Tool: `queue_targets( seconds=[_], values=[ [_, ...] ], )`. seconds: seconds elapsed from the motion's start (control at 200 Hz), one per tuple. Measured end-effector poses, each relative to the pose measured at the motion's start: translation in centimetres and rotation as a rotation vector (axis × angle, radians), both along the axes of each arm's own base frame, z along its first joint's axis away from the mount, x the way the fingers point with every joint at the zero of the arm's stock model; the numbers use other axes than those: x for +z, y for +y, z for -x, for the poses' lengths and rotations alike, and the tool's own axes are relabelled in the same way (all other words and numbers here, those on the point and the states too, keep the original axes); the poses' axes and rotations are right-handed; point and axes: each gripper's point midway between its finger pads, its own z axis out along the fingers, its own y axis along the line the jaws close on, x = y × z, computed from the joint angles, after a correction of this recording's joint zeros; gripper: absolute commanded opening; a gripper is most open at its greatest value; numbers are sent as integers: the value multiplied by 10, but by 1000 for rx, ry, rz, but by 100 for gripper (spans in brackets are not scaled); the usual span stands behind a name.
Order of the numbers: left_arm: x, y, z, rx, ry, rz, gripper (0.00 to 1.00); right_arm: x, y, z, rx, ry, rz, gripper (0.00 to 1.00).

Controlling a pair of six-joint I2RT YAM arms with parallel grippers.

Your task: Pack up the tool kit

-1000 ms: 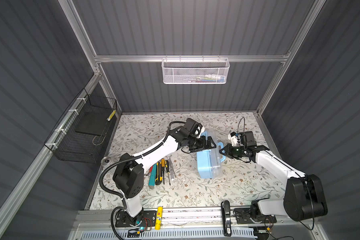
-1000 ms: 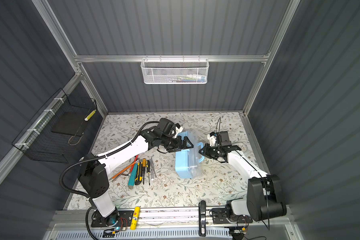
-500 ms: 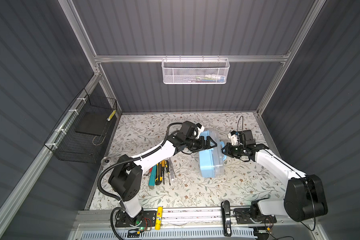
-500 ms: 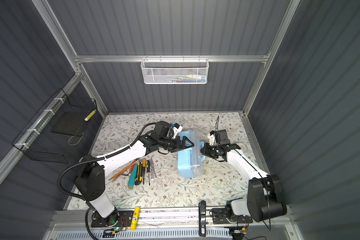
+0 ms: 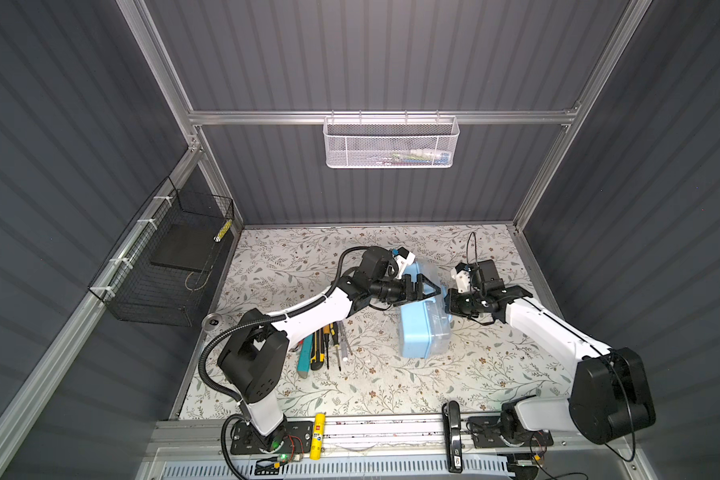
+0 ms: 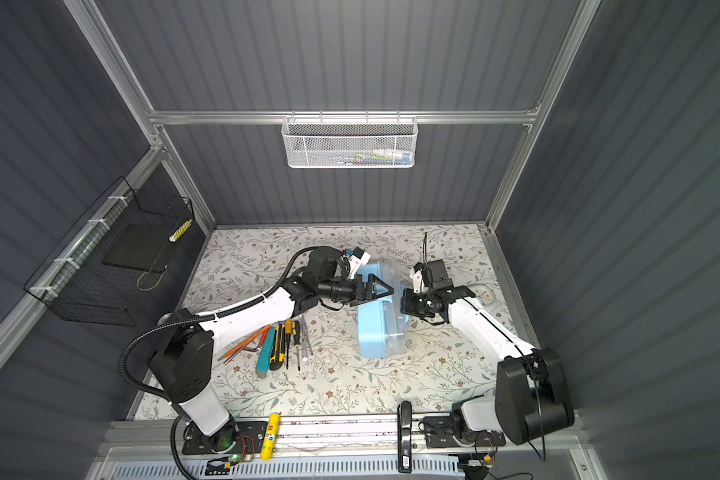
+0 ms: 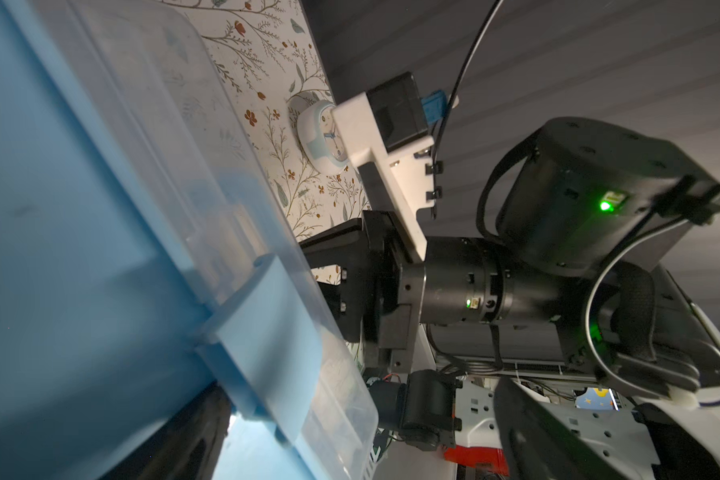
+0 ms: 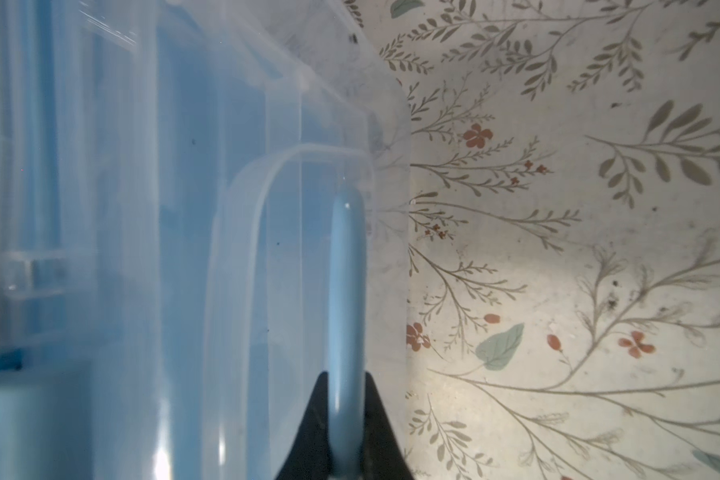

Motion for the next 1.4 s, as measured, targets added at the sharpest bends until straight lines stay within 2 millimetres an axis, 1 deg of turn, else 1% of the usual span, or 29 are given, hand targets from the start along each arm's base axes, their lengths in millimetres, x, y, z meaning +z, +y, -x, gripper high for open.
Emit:
queue_targets(
  seconds=[0.23, 0.365, 0.46, 0.525, 0.59, 0.665, 0.735, 0.781, 0.851, 0.901, 0.961, 1.091, 1.186, 1.401],
  values=[
    [-2, 3, 0, -7, -9, -52, 99, 1, 1, 0, 0, -5, 20, 0],
    [-5, 13, 0, 9, -63, -123, 99, 6, 4, 2, 4, -16, 15, 0],
    [-11, 29, -6, 42, -85, -192, 99, 16, 5, 4, 11, -27, 8, 0],
    [-10, 42, -11, 65, -104, -222, 99, 26, 6, 3, 20, -39, 8, 0],
    [-2, 58, -22, 107, -126, -235, 99, 38, 8, -1, 28, -62, 5, 0],
    [11, 81, -37, 169, -161, -237, 100, 53, 10, -7, 34, -91, -2, 0],
    [22, 101, -47, 226, -197, -246, 99, 62, 12, -10, 39, -113, -12, 0],
    [26, 110, -52, 255, -222, -255, 99, 66, 14, -11, 42, -120, -19, 0],
    [26, 119, -51, 276, -253, -275, 99, 69, 16, -11, 47, -124, -23, 0],
    [21, 123, -48, 280, -262, -294, 99, 68, 17, -10, 53, -119, -23, 0],
    [9, 127, -44, 278, -260, -319, 99, 65, 17, -8, 52, -106, -18, 0],
    [-27, 136, -36, 277, -218, -382, 97, 63, 18, -6, 47, -91, -16, 0],
    [-46, 142, -31, 278, -192, -418, 95, 59, 24, -5, 58, -79, -19, 0],
    [-68, 147, -30, 290, -181, -449, 92, 46, 36, -5, 69, -39, -23, 0]
  ],
)
